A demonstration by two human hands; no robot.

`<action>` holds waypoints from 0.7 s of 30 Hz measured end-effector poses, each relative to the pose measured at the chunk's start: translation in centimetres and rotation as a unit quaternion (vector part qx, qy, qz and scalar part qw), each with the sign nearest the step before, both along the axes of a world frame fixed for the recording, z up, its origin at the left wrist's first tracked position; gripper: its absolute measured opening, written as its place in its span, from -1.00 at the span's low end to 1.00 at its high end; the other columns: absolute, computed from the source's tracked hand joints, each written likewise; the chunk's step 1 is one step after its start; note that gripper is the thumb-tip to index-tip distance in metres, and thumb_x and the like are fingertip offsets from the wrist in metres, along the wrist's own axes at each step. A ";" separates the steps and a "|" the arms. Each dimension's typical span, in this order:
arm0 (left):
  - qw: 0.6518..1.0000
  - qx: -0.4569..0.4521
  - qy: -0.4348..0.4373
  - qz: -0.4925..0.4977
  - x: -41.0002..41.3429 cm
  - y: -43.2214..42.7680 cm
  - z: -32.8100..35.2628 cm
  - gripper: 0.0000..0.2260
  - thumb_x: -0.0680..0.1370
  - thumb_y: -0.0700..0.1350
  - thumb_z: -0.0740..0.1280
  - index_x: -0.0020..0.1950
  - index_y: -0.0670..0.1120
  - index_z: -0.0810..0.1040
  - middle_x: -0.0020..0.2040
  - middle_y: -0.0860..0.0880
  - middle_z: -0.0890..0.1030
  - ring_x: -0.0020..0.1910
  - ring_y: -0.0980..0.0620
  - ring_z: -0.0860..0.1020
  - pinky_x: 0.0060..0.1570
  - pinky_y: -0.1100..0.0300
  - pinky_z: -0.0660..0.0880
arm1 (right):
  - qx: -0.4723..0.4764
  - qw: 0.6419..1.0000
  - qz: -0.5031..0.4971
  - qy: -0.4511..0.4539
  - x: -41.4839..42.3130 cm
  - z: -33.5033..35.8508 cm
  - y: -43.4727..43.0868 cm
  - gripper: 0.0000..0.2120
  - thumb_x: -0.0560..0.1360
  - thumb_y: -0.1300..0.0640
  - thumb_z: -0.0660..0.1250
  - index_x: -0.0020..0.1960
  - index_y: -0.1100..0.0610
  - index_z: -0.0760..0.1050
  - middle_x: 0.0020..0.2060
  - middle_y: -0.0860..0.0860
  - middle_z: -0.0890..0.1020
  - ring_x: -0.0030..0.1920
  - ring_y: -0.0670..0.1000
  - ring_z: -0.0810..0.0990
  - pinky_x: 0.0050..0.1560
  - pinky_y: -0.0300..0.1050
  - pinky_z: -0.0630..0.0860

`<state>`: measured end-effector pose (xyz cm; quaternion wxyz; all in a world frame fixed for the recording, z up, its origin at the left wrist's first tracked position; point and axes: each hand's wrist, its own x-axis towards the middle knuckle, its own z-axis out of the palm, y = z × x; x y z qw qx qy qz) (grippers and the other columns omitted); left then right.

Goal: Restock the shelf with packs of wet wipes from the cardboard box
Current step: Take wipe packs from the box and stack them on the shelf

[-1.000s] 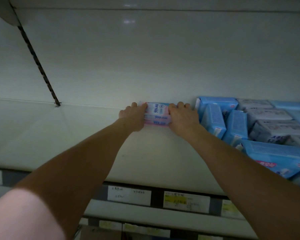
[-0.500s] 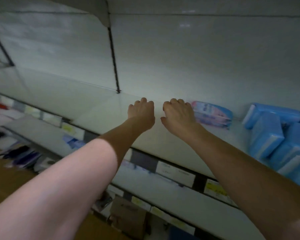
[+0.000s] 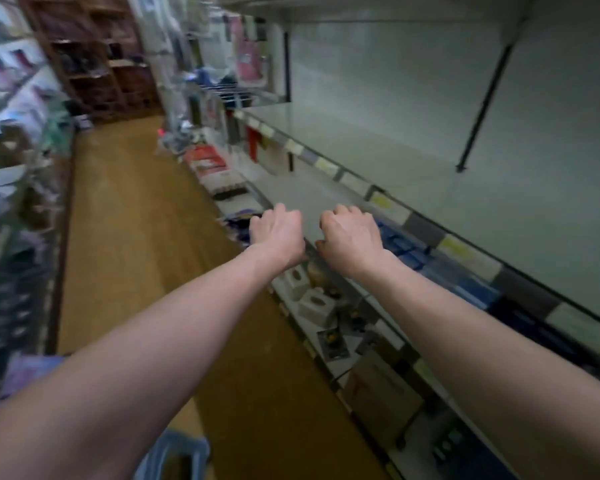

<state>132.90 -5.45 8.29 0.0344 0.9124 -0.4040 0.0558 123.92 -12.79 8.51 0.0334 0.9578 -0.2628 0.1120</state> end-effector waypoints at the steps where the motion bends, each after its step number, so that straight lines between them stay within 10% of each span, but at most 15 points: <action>1: 1.000 0.004 0.002 0.020 0.7 2.4 -0.1 -0.72 0.55 -0.07 0.27 0.24 -0.08 0.48 0.22 -0.14 0.46 0.23 -0.18 0.46 0.13 -0.01 0.38 | -0.002 1.000 0.018 -0.003 1.1 -0.4 2.0 -0.74 0.57 0.08 0.20 0.20 0.16 0.44 0.17 0.12 0.51 0.20 0.18 0.45 0.10 0.01 0.37; 21: 0.902 0.032 0.151 0.404 7.9 40.4 -7.8 -0.65 0.57 -0.08 0.25 0.36 -0.04 0.46 0.34 -0.12 0.47 0.28 -0.17 0.48 0.14 0.02 0.46 | 0.046 0.887 0.435 0.146 16.0 -8.8 34.8 -0.68 0.56 0.06 0.23 0.29 0.11 0.42 0.22 0.12 0.49 0.26 0.16 0.42 0.16 -0.03 0.37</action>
